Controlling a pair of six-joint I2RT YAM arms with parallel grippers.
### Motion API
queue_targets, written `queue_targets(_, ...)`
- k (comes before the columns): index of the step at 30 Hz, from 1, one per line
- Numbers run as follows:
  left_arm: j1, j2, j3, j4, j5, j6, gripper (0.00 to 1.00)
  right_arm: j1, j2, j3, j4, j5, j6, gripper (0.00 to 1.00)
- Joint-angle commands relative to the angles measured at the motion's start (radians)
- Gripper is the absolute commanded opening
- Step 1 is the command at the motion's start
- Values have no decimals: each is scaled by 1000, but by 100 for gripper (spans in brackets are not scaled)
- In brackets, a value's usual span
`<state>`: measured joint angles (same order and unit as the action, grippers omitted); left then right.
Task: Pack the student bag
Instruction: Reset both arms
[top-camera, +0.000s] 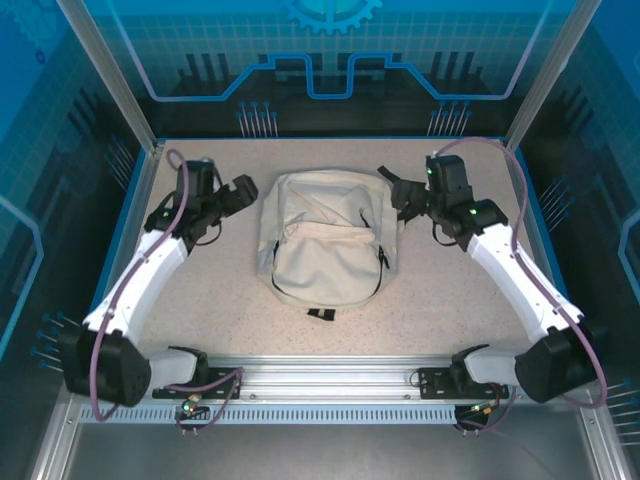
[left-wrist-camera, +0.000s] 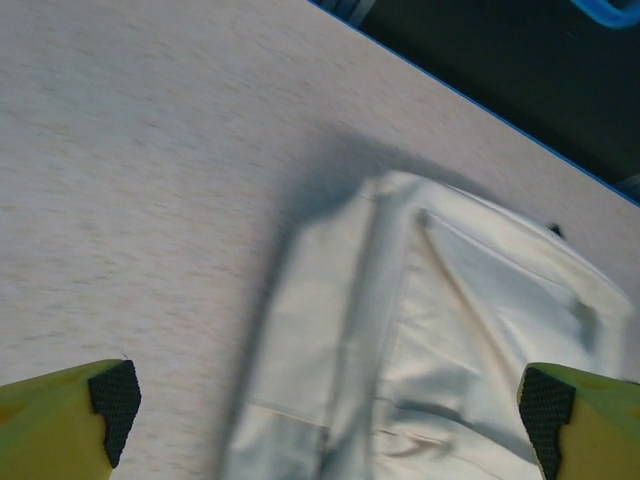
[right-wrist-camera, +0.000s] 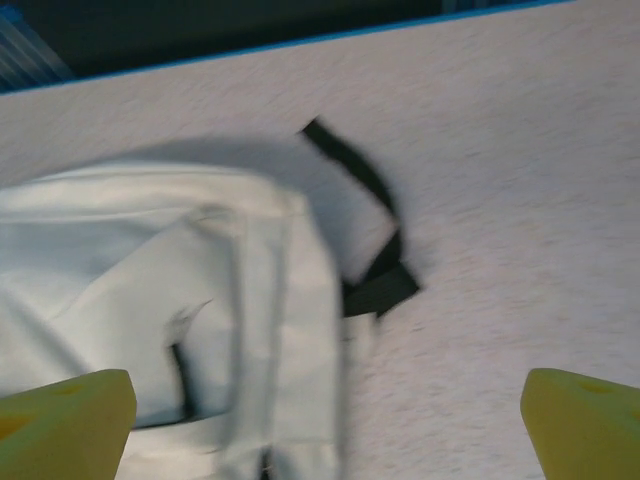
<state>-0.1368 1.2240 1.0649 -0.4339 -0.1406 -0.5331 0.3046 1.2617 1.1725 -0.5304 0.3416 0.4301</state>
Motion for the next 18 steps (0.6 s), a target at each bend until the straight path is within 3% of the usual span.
queue_targets(1, 21, -61, -126, 68, -245, 89, 99, -51, -51, -114, 105, 197, -64, 100)
queue_targets(8, 56, -195, -426, 320, -482, 187, 99, -178, -155, -435, 439, 203, -150, 100)
queue_targets(14, 88, -189, -591, 520, -548, 247, 99, -185, -118, -646, 751, 184, -235, 100)
queue_targets(18, 110, -110, -656, 728, -505, 306, 99, -179, -31, -707, 947, 158, -320, 100)
